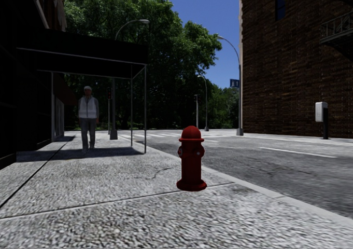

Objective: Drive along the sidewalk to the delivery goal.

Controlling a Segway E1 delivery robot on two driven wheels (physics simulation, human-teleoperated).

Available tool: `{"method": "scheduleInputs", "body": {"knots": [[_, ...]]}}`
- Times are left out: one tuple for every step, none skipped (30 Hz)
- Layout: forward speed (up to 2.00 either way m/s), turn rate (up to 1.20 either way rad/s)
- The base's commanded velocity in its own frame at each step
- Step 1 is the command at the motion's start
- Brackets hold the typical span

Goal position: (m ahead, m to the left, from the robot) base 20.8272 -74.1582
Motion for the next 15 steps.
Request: {"method": "scheduleInputs", "body": {"knots": [[1.33,0.16],[1.33,0.17],[1.33,0.17],[1.33,0.17],[1.33,0.17],[1.33,0.17],[1.33,0.17],[1.33,0.17],[1.33,0.17],[1.33,0.19],[1.33,0.19],[1.33,0.23],[1.33,0.26],[1.33,0.31],[1.33,0.31]]}}
